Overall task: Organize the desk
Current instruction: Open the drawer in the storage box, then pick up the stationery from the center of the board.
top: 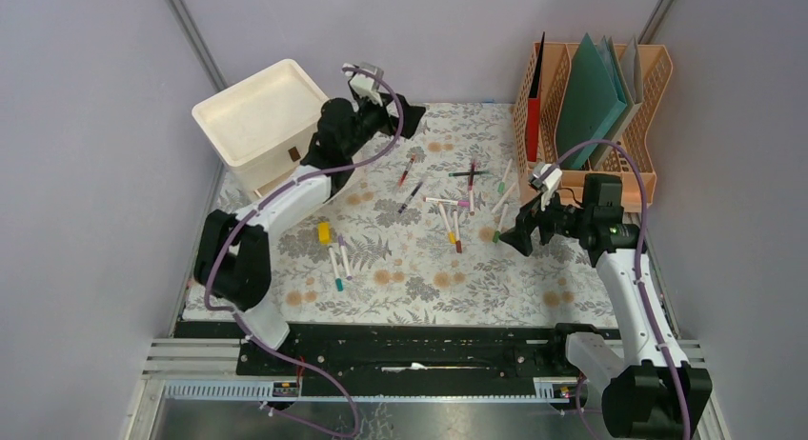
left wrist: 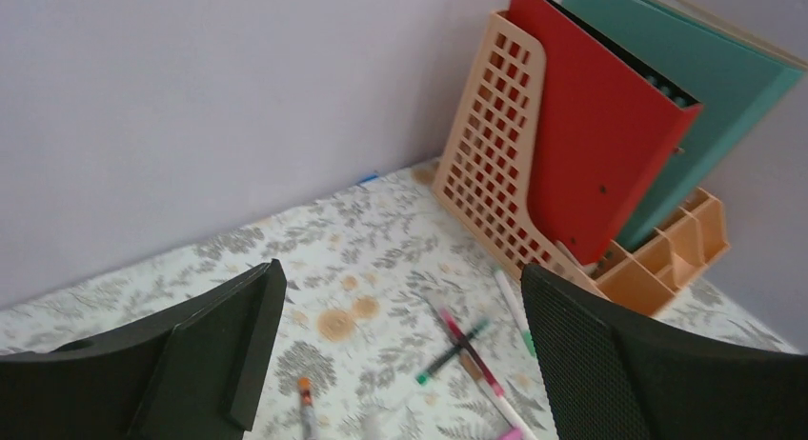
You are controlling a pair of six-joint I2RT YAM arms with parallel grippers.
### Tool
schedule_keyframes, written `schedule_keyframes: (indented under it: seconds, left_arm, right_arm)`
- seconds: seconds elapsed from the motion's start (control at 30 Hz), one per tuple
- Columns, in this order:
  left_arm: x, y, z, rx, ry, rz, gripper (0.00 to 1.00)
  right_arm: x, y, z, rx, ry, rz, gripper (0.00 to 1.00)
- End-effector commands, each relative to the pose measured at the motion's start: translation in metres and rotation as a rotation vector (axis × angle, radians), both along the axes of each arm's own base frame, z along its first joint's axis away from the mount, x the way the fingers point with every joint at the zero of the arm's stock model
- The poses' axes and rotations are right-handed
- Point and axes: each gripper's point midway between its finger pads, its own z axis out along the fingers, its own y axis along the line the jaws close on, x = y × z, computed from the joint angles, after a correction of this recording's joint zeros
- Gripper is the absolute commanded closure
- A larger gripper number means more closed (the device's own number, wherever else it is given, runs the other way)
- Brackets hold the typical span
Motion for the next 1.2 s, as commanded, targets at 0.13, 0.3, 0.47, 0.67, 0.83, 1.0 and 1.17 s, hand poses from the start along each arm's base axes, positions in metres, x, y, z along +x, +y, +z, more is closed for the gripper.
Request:
schedule_keyframes:
  seconds: [0.13, 0.3, 0.47, 0.67, 0.83, 1.0, 1.17]
  left_arm:
    - [0.033, -0.013, -0.037, 0.132, -0.030, -0.063, 0.01]
    - [0.034, -0.010, -0.093, 0.186, 0.040, -0.069, 0.01]
    - [0.042, -0.005, -0.117, 0.205, 0.103, -0.069, 0.01]
    - [0.039, -0.011, -0.122, 0.189, 0.116, -0.109, 0.01]
    - [0.041, -0.017, -0.131, 0.185, 0.156, -0.132, 0.01]
    - [0.043, -0.021, -0.139, 0.186, 0.189, -0.149, 0.01]
    - [0.044, -0.022, -0.143, 0.191, 0.206, -0.157, 0.01]
  right_arm:
    - [0.008, -0.015, -0.004, -0.100, -0.013, -0.019, 0.00]
    - [0.011, -0.023, -0.014, -0.148, -0.013, -0.039, 0.00]
    - [0.014, -0.028, -0.018, -0.177, -0.027, -0.055, 0.00]
    - [0.015, -0.030, -0.022, -0.189, -0.020, -0.058, 0.00]
    - [0.016, -0.031, -0.027, -0.192, -0.001, -0.057, 0.00]
    - [0.017, -0.031, -0.029, -0.193, 0.006, -0.055, 0.00]
    - [0.017, -0.031, -0.028, -0.193, 0.004, -0.055, 0.00]
